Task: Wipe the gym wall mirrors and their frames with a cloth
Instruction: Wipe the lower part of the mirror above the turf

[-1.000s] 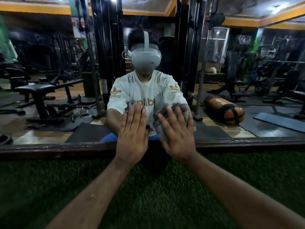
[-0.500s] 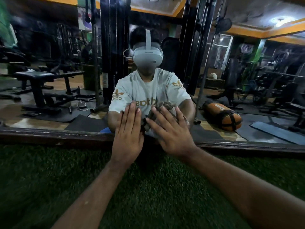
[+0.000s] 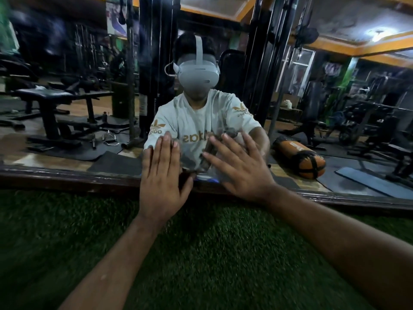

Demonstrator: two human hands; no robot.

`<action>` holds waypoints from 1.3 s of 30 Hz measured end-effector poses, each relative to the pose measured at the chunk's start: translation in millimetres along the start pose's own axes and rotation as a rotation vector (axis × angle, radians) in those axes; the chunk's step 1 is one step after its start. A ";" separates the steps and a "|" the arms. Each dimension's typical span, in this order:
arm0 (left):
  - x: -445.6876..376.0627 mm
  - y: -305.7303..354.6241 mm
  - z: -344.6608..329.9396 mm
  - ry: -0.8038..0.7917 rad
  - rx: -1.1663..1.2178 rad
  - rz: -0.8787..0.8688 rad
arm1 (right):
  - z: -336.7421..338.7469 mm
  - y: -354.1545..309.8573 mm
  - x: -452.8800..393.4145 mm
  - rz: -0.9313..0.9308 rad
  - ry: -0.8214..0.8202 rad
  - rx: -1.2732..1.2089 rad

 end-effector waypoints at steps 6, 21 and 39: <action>-2.5 -12.2 8.2 0.022 0.088 -0.087 | -6.2 -13.3 -32.0 -0.251 0.146 -0.006; -90.2 -30.7 43.8 0.101 0.063 -0.123 | -3.6 -17.3 -82.0 -0.043 -0.001 -0.035; -67.7 -70.0 45.4 0.047 0.175 -0.171 | -3.9 -35.0 -114.4 -0.076 -0.049 -0.072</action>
Point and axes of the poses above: each hand's wrist, its own x-axis away from the middle knuckle, its own z-axis out of the back of the hand, y = z × x, the point moved 8 cm from there along -x, towards the middle knuckle, and after that the axes turned 3 degrees about y, right-handed, at the moved point
